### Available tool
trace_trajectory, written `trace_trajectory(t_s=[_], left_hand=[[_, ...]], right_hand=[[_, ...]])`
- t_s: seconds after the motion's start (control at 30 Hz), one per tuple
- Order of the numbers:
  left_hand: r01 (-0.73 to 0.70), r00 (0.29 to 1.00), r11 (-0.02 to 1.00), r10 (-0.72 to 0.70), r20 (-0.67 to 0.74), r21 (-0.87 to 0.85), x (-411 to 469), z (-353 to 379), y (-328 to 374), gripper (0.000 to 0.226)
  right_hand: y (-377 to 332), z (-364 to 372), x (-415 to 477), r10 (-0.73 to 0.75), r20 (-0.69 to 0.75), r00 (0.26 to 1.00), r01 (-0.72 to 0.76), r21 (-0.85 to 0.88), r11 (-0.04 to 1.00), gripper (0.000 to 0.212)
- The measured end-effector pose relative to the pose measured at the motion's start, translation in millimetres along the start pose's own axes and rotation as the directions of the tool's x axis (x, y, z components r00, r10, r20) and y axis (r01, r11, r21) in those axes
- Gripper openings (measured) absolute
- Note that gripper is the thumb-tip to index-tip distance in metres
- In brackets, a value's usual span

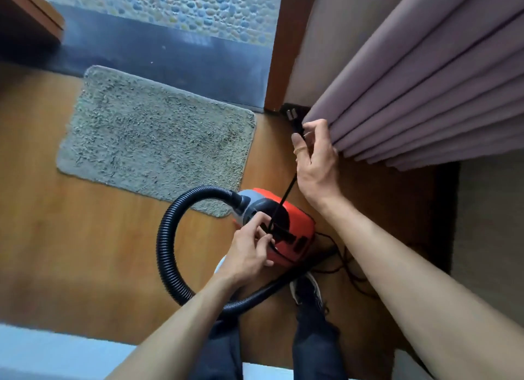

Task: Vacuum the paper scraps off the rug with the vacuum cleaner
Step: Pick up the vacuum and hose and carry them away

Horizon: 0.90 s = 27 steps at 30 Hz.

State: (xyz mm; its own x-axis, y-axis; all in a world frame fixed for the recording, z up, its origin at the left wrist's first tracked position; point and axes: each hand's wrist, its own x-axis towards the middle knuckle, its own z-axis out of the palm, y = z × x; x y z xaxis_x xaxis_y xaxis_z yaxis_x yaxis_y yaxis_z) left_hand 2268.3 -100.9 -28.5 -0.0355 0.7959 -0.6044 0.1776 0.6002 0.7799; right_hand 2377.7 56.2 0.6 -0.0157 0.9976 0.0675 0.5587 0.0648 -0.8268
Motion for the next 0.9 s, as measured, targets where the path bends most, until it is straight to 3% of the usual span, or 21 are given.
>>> trace_trajectory(t_s=[0.17,0.43,0.67,0.9], left_hand=[[0.058,0.987,0.994,-0.070,-0.144,-0.088,-13.2,19.4,-27.7,0.022],[0.149,0.945,0.929,-0.235,-0.226,-0.339,-24.1,97.6,-65.0,0.027],[0.220,0.901,0.831,-0.374,-0.219,-0.511,-15.1,154.9,-94.9,0.051],[0.277,0.813,0.838,-0.465,-0.351,-0.470,8.0,181.6,-133.9,0.029]], right_hand=[[6.4,18.7,-8.9,-0.041,0.212,0.976,0.033,0.041,0.999,0.020],[48.8,42.6,-38.2,-0.085,0.482,0.872,0.066,0.055,0.996,0.014],[103.6,64.1,-66.3,-0.019,0.598,0.801,0.048,-0.034,0.998,0.013],[137.9,98.9,-78.7,0.058,0.661,0.748,0.037,-0.128,0.991,0.012]])
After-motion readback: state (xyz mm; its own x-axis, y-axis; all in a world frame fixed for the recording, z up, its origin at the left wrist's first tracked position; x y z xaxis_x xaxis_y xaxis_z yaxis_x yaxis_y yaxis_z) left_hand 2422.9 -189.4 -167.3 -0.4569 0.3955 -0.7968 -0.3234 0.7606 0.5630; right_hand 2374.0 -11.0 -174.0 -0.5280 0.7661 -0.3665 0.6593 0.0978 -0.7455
